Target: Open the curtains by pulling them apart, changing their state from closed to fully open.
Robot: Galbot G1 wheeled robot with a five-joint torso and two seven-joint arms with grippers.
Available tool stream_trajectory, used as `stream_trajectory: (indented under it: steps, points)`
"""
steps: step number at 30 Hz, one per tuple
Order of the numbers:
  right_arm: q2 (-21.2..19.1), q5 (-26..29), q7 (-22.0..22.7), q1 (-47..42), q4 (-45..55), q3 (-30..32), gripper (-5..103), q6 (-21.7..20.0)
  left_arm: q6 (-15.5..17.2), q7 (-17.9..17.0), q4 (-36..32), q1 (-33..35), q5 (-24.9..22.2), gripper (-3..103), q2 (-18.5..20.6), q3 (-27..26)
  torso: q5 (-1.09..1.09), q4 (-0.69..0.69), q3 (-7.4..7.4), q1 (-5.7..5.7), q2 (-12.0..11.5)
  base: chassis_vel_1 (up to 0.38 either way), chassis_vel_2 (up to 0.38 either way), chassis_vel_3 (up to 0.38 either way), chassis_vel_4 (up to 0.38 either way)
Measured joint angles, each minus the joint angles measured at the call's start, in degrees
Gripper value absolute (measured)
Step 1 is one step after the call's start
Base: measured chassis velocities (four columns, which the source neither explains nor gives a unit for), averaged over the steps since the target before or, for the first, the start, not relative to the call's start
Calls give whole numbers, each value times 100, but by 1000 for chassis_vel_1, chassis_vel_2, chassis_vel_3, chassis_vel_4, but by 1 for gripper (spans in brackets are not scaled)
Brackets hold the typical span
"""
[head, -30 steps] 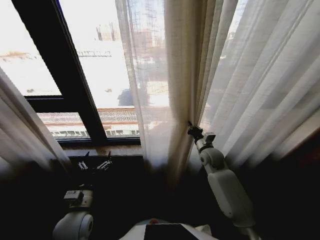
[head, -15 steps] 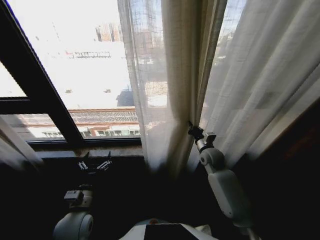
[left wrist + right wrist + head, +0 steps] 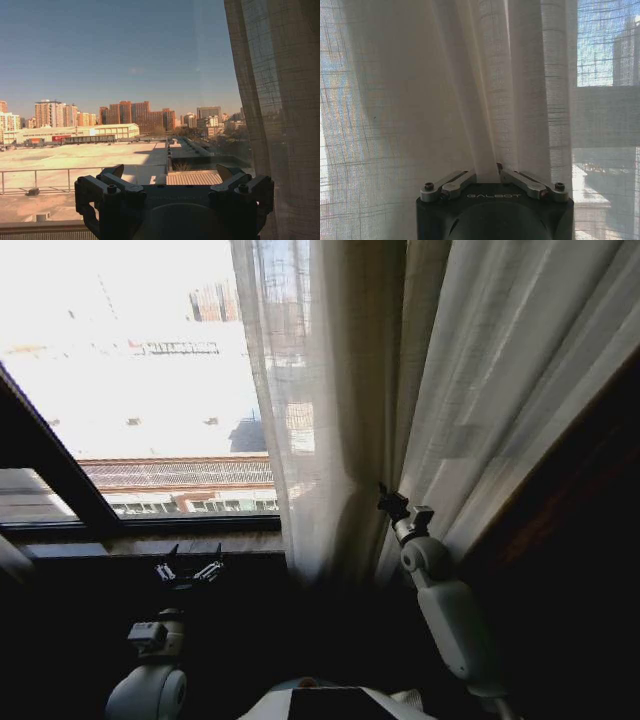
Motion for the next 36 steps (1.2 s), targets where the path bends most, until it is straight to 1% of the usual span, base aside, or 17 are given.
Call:
stream_trajectory:
  steps: [8, 10, 18, 24, 27, 31, 33, 36]
  points:
    - [2, -4, -4, -16, -2, 6, 0, 11, -11, 1, -2, 9, 12, 100, -4, 4, 0, -1, 0, 0, 0, -345, -356, 349, 345]
    - [1, -7, -4, -19, -4, 6, 0, 15, -11, 0, -2, 10, 14, 100, -3, 4, -3, 0, 0, 0, 0, -340, -352, 352, 364]
    - [3, -10, -2, -24, -17, 5, 0, 19, -11, 10, -4, 11, 15, 100, -10, 13, 3, -2, 0, 0, 0, -257, -248, 267, 259]
    - [22, -18, 4, -30, -41, -14, 0, 30, -16, 7, 4, 10, 17, 100, -5, 6, -6, 1, 0, 0, 0, -114, -109, 111, 104]
    - [23, -32, 4, -38, -60, -23, 0, 86, -18, 6, 9, 9, 17, 100, -4, 6, -5, 1, -1, 0, 0, -52, -93, 58, 86]
    - [25, -51, -48, -58, -69, 6, 0, 112, -21, 6, 17, 5, 17, 100, -4, 11, 2, -1, 0, 0, 0, -33, -61, 42, 45]
    - [25, -55, -56, -64, -72, 17, 0, 115, -22, 7, 23, 4, 17, 100, -4, 14, 1, -2, 0, 0, 0, -57, -70, 65, 71]
    - [25, -69, -67, -82, -77, 35, 0, 122, -29, 7, 41, 5, 25, 100, -9, 27, -2, 1, 0, 0, 0, -81, -65, 71, 57]
